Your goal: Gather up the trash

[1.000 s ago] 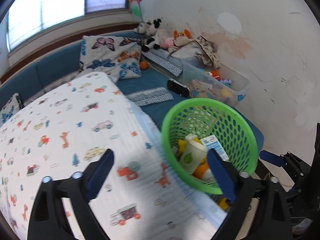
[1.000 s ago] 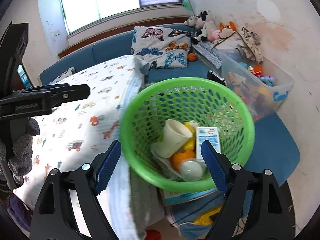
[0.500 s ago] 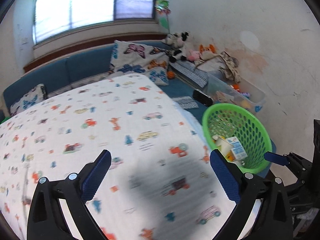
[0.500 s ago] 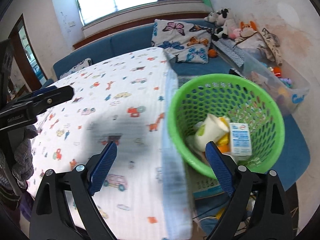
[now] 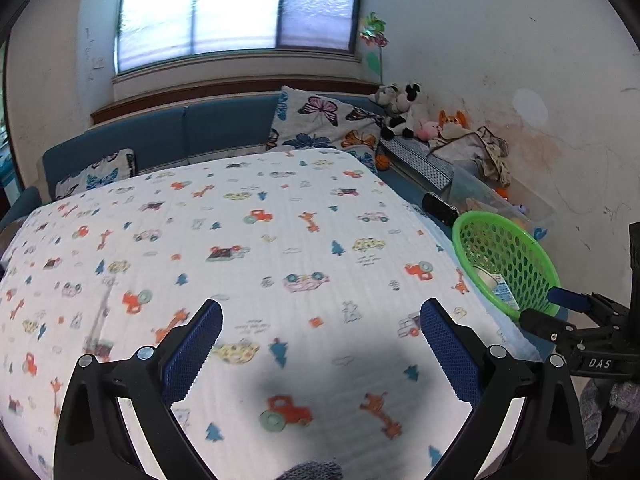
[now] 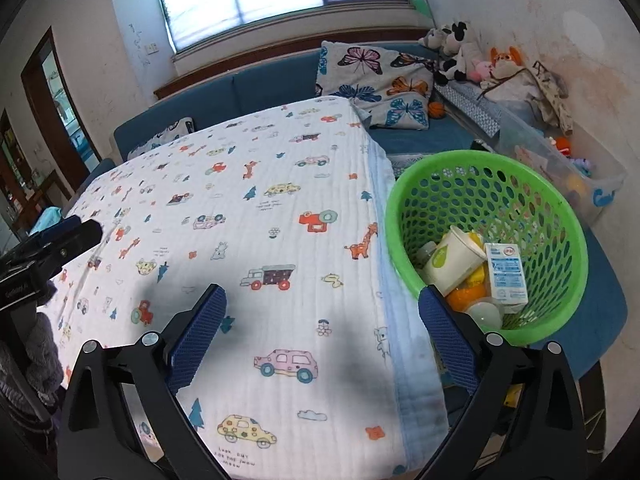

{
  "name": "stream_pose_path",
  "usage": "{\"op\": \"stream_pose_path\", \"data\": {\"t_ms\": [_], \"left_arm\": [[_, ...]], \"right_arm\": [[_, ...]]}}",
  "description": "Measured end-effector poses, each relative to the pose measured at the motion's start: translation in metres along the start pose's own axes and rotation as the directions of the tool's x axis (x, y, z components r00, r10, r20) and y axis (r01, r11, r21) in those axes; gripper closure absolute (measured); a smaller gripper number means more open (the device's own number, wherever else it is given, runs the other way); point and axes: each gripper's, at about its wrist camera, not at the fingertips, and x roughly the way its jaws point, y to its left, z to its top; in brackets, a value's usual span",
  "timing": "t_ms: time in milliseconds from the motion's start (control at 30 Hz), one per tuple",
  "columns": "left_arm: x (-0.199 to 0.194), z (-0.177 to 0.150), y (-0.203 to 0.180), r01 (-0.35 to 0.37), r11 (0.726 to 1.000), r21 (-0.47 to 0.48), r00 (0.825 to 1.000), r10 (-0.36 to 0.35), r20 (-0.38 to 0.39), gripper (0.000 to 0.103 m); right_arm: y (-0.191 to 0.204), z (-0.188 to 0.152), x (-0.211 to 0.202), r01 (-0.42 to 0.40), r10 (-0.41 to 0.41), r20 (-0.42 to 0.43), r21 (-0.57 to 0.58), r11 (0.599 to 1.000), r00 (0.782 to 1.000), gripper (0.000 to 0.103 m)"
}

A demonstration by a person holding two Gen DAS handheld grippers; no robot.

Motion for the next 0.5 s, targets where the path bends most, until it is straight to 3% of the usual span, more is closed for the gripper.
{"op": "stream_pose_path", "data": {"t_ms": [333, 500], "left_arm": [[-0.025, -0.027, 0.011, -0.071, 0.997, 0.011, 0.997, 0.07, 0.032, 0.007], [-0.033, -0.032, 0.017, -0.074, 0.997, -0.009, 0.996, 0.074, 0.042, 0.007]], "right_arm": [[0.019, -0.005, -0.011, -0.007, 0.008, 0.03, -0.022, 1.0, 1.0, 0.005], [0.025, -0.007, -0.014, -0.015, 0.016, 0.035, -0.031, 0.999, 0.999, 0.005]]}}
